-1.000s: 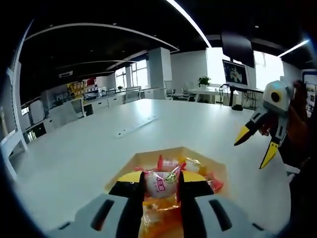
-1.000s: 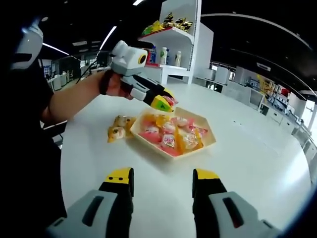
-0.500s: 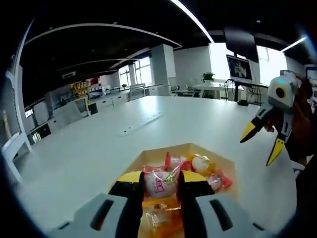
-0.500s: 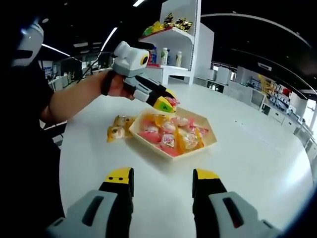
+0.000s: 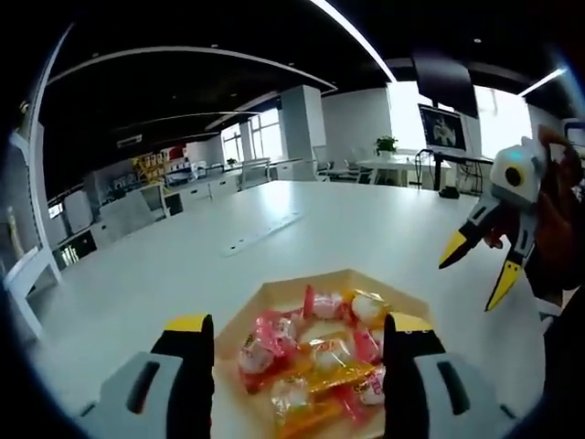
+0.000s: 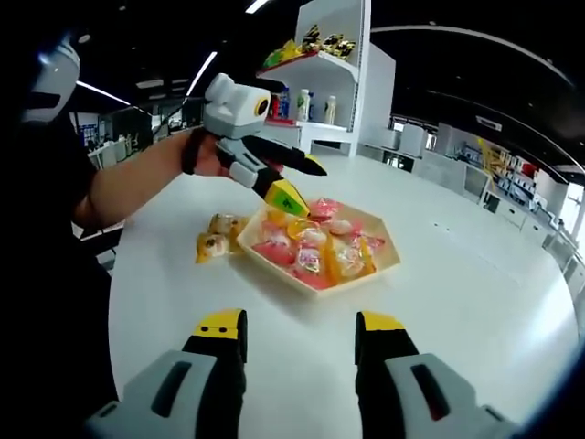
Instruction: Pick up the marshmallows scattered on the table and place them into the bowl on the table
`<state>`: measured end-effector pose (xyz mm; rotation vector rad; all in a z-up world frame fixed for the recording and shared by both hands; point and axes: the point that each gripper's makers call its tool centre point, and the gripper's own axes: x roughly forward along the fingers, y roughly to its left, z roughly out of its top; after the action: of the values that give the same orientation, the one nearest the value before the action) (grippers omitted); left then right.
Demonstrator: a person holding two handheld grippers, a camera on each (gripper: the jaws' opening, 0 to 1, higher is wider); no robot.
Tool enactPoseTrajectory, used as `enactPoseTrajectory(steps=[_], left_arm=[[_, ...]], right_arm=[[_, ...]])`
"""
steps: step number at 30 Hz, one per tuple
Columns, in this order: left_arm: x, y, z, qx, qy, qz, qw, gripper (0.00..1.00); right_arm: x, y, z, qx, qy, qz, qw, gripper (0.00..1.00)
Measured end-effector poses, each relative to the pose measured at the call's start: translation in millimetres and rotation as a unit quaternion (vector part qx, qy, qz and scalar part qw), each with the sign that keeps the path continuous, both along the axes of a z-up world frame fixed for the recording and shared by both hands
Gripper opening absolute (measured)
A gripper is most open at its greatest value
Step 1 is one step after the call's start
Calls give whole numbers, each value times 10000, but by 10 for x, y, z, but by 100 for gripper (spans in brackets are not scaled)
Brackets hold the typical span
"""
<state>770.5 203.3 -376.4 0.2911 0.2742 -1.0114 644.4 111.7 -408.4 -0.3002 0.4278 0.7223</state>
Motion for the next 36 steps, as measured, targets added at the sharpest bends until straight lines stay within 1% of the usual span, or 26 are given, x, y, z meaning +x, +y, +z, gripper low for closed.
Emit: enactPoseTrajectory(steps=[3, 8, 12, 25, 30, 36], left_arm=[[-54, 22, 16, 49, -12, -53, 10000, 75], [-83, 75, 53, 140, -83, -55, 9999, 75], [-97, 94, 80, 132, -91, -54, 9999, 74], [-146, 150, 35, 300, -83, -55, 9995, 74], [-172, 202, 19, 403, -80, -36, 9992, 74], [-236, 268, 15, 490, -76, -30, 9988, 74]], right_arm=[[-7, -1, -11, -12, 14, 0, 10000, 47], [-11, 3, -20, 1, 21, -5, 10000, 47], [-11, 1, -17, 10, 15, -12, 10000, 47], [-23, -23, -1, 10, -5, -46, 10000, 47], [-40, -22, -27, -8, 32, -32, 10000, 47], [-31, -44, -12, 2, 8, -58, 10000, 47]])
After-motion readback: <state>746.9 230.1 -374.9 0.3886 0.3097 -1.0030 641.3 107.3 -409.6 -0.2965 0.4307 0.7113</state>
